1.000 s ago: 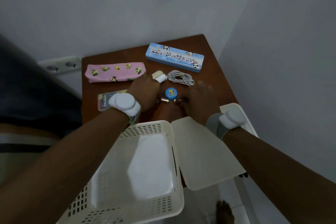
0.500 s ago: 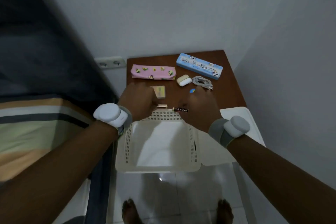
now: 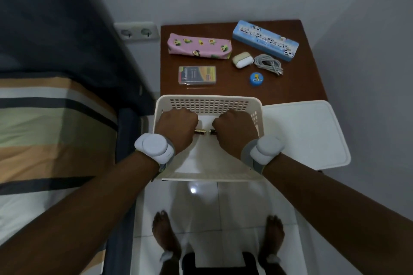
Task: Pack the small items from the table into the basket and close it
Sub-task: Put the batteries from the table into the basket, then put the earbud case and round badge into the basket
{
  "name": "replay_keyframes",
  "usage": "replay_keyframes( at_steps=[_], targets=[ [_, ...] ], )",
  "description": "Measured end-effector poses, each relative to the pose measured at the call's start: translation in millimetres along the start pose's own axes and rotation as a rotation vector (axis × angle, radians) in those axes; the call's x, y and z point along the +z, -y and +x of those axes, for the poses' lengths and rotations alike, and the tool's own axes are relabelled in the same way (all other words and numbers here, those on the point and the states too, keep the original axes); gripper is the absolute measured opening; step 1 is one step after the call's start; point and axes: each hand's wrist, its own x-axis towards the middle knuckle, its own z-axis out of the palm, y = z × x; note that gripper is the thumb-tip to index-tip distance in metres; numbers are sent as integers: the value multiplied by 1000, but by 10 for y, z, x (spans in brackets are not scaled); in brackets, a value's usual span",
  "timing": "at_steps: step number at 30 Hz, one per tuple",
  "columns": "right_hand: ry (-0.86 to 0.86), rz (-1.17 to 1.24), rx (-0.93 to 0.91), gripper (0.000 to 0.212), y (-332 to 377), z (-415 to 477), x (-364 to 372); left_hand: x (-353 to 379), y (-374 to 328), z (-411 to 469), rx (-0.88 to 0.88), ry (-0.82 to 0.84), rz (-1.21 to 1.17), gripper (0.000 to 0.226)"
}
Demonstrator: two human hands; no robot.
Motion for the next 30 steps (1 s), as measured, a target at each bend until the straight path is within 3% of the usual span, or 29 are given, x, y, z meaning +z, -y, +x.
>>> replay_keyframes(
  at_steps=[8, 13, 18, 25, 30],
  targets=[
    [-41, 104, 33, 29, -98, -35, -116, 25, 45, -8, 12, -9, -52, 31],
    [-194, 91, 159, 27, -475, -29, -654, -502, 79, 88, 77, -179, -139, 33],
    [-191, 60, 278, 28, -1025, 153, -1030, -1020, -41, 489, 36, -231, -188, 34],
    [-103, 111, 315, 38, -1495, 561, -696, -951, -269, 1233, 83, -240, -134, 33],
    [-43, 150, 320, 41, -1560, 771, -280, -678, -373, 1764, 48, -191, -230, 29]
  ],
)
